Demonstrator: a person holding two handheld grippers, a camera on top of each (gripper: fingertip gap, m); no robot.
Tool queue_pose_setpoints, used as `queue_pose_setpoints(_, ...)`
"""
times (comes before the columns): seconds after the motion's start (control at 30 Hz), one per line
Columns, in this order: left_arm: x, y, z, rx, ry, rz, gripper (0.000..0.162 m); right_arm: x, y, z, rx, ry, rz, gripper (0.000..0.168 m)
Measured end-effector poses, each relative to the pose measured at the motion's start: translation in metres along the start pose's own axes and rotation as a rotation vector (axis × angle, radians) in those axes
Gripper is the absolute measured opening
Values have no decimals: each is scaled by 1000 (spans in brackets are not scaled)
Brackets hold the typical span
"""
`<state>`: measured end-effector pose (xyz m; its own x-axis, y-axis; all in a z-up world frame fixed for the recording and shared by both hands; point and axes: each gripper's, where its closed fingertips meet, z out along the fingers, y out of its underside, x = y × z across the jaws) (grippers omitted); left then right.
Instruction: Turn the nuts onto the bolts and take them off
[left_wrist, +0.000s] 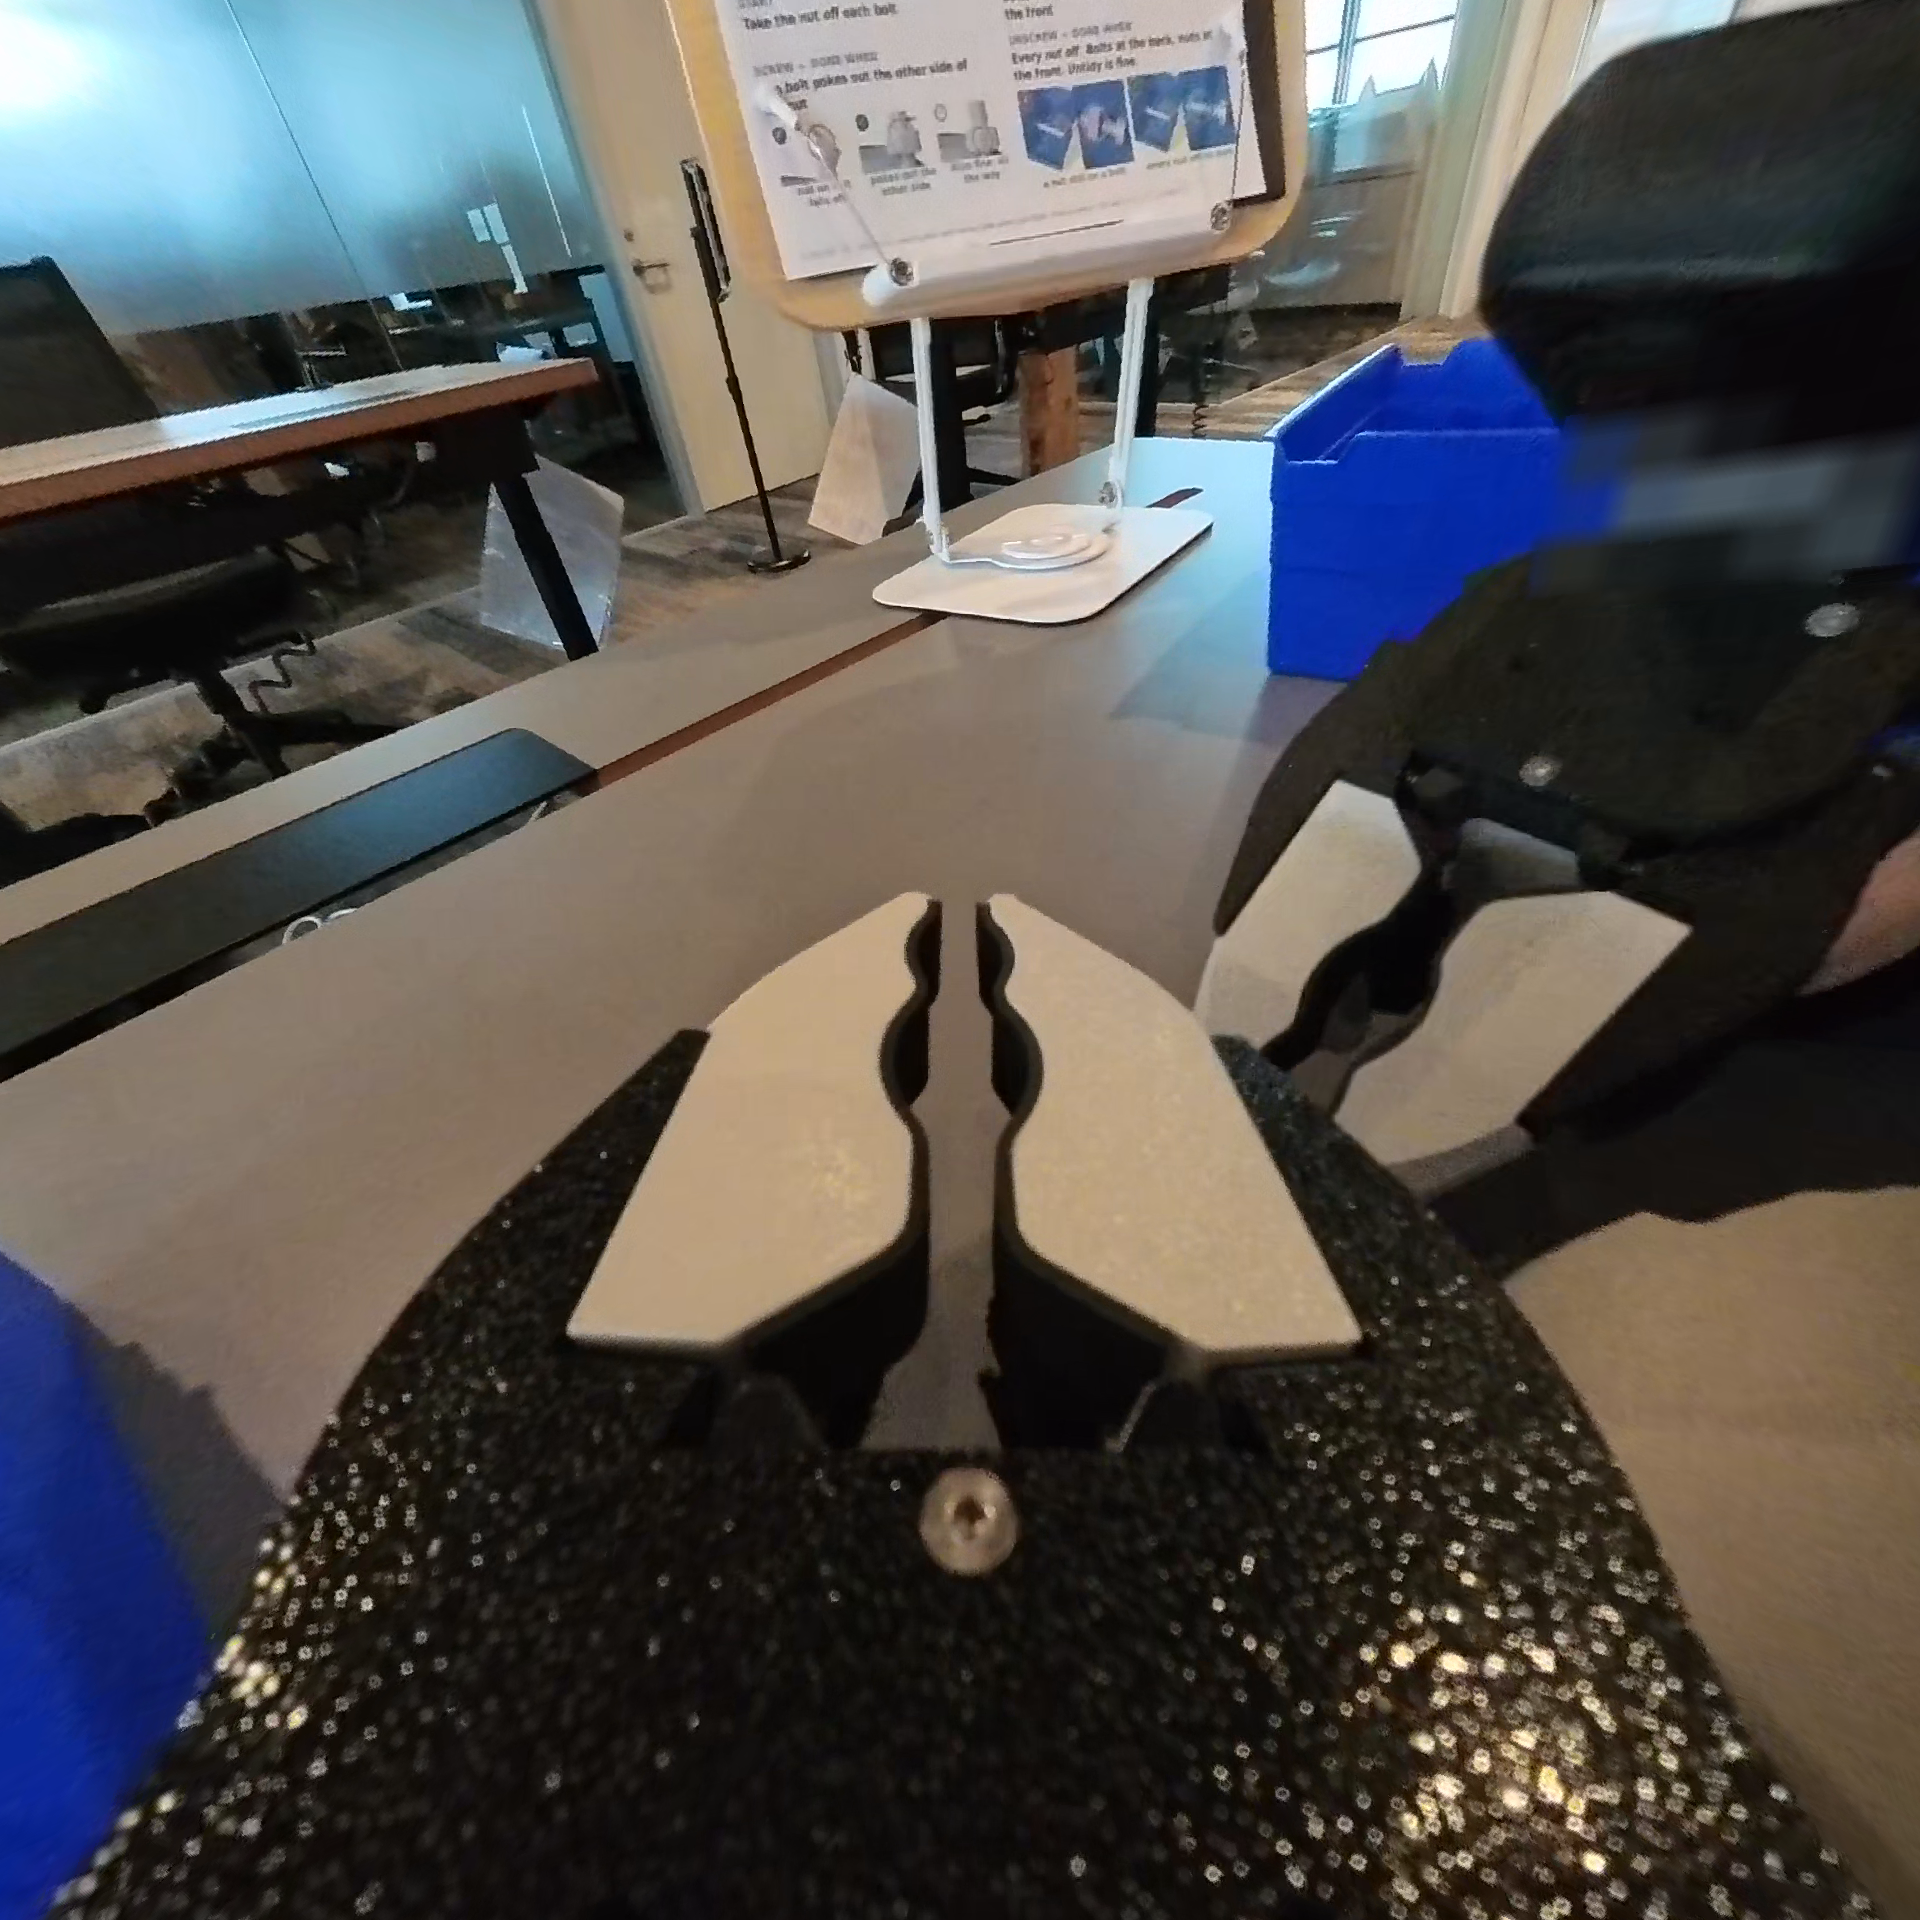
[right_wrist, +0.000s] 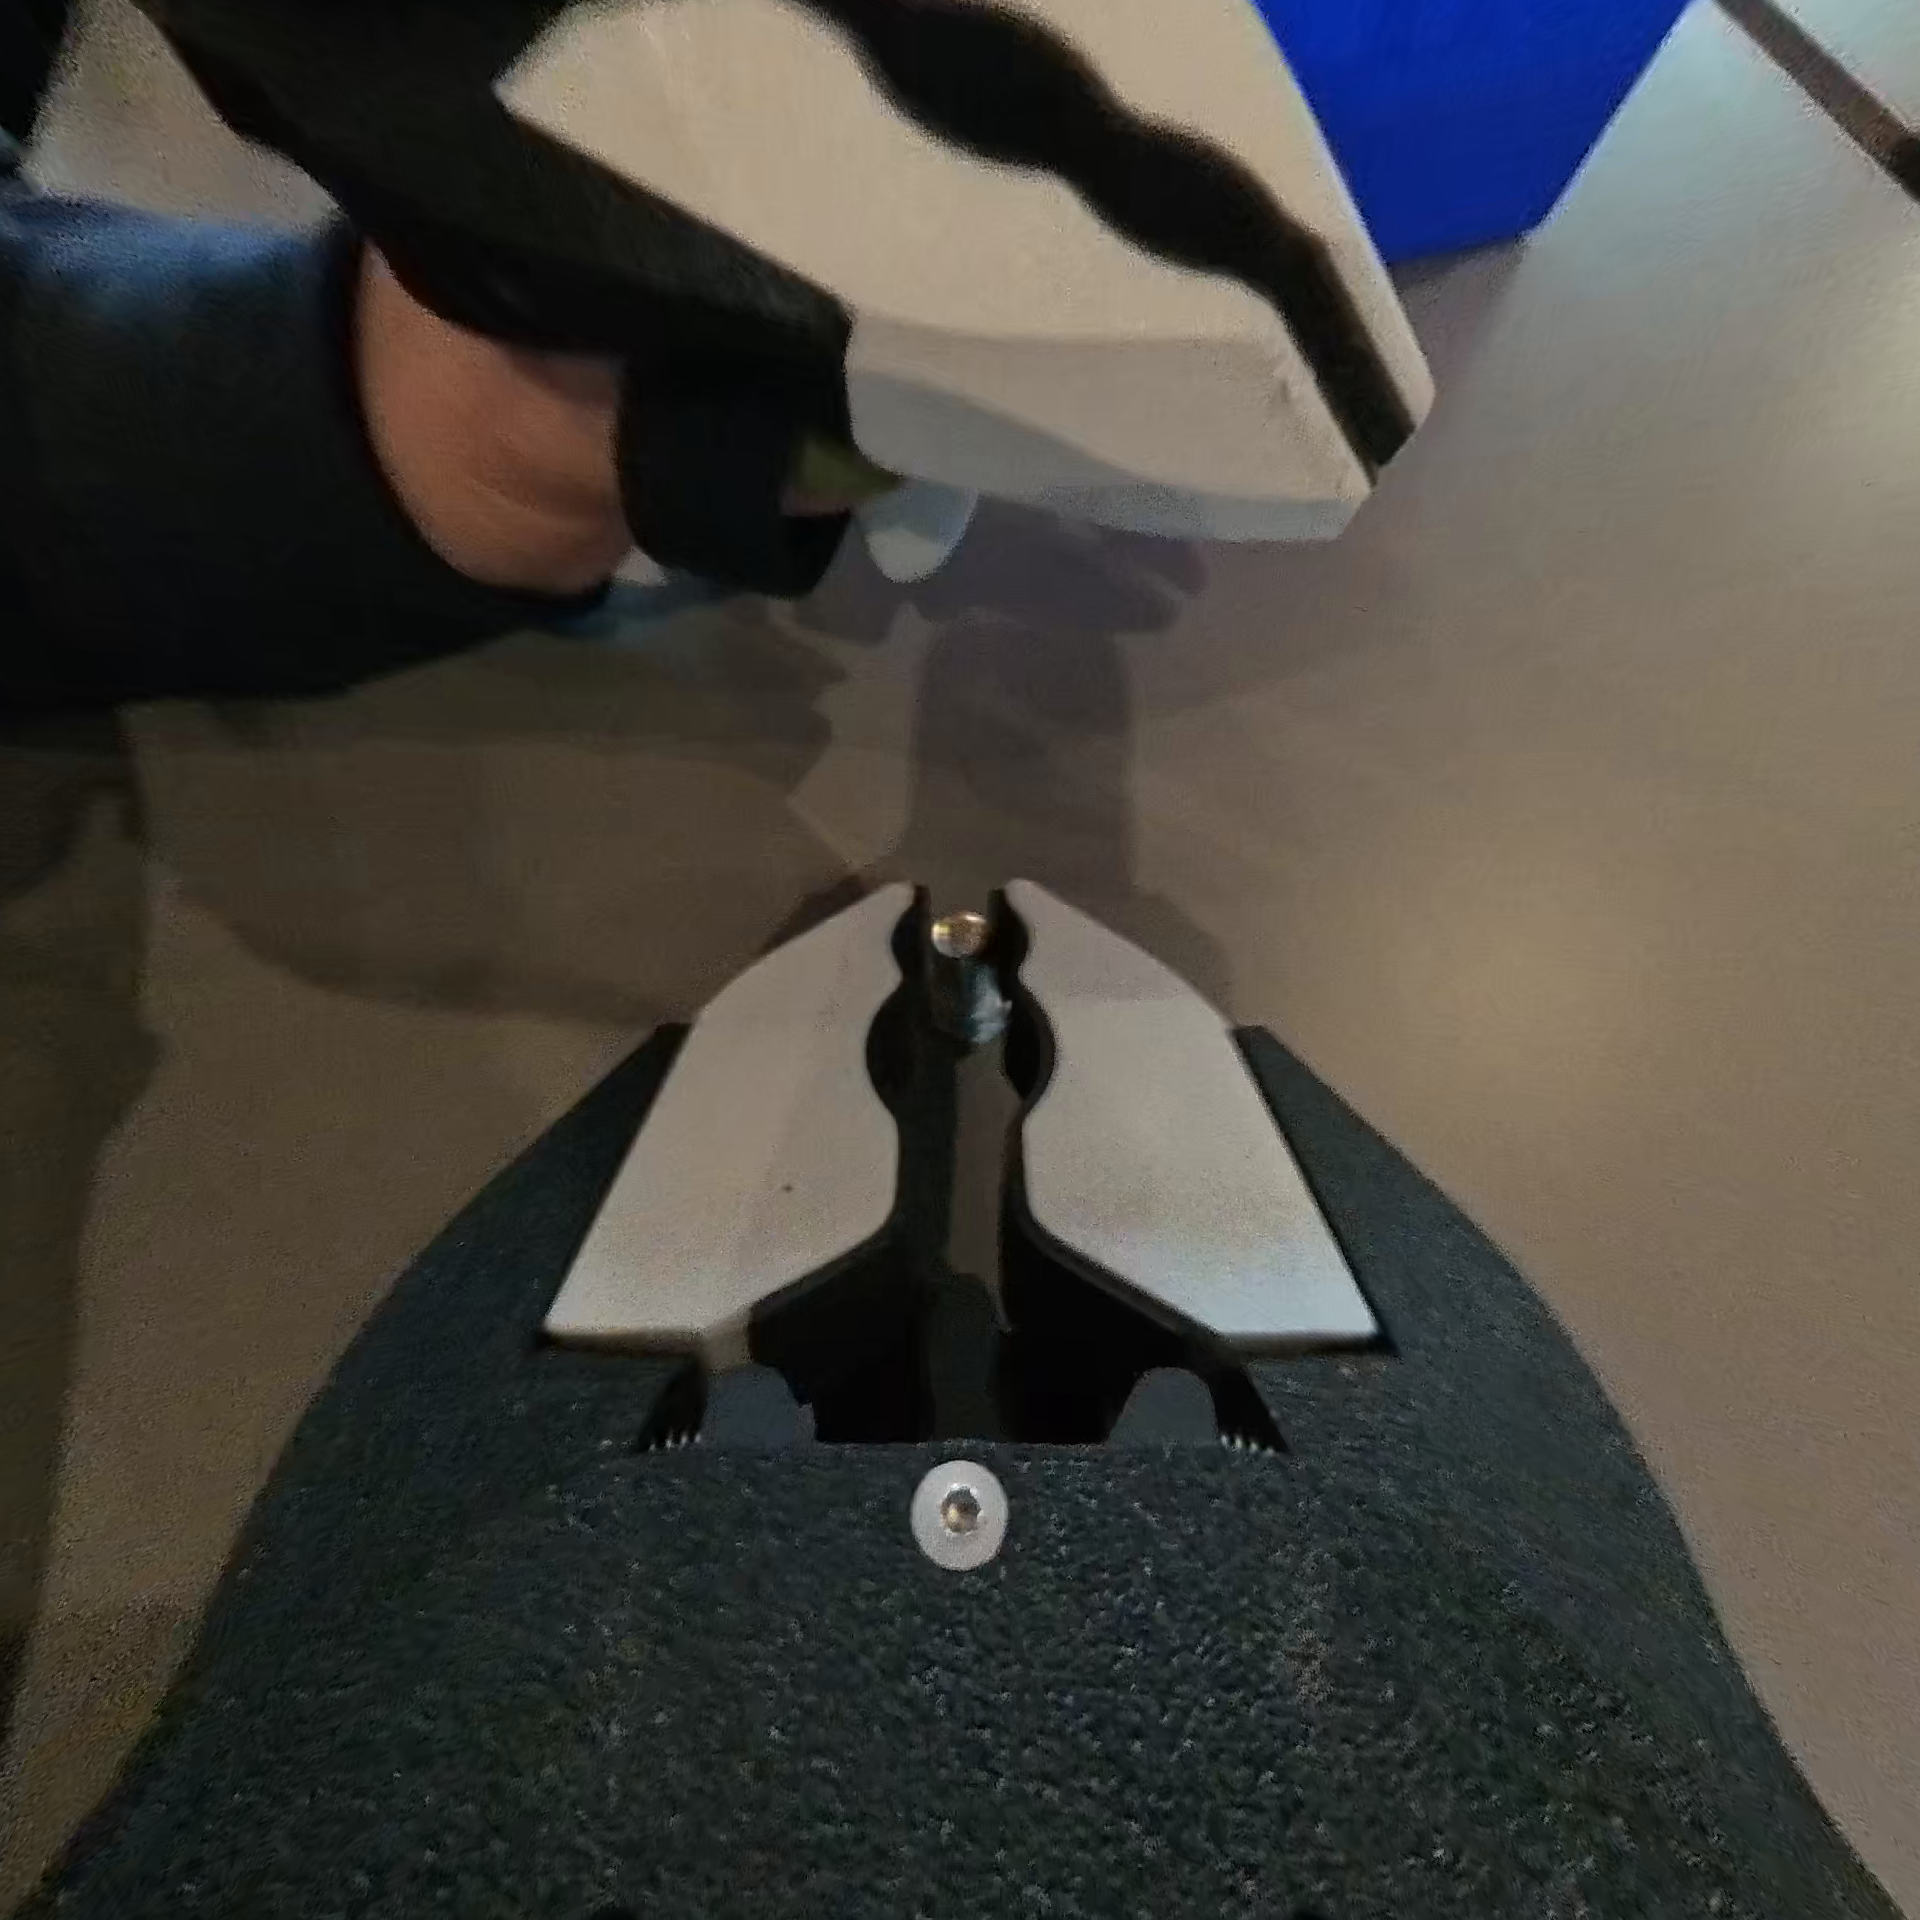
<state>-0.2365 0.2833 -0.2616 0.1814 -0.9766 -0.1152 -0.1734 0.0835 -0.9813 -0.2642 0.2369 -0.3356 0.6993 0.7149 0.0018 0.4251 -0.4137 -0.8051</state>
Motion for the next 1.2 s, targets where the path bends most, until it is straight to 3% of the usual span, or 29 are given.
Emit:
queue_pose_setpoints(0.1, 3, 2, 1, -9, 26, -13, 6, 7, 1, -9, -1, 59, -47, 10)
queue_pose_setpoints(0.2, 13, 4, 4, -11, 99, -28, 13, 9, -8, -39, 158, 91, -139, 10)
queue_pose_setpoints(0.33, 38, 4, 9, 8, 247, -20, 56, -2, -7, -77, 354, 131, -261, 10)
queue_pose_setpoints(0.43, 64, 13, 11, -35, 370, 69, 64, -4, -4, -91, 412, 136, -244, 10)
queue_pose_setpoints(0.7, 123, 22, 0, -56, 617, 258, 43, -23, -15, -96, 535, -24, -181, 10)
queue_pose_setpoints(1.2, 118, 22, 3, -57, 561, 278, 29, -29, -15, -89, 525, -75, -165, 10)
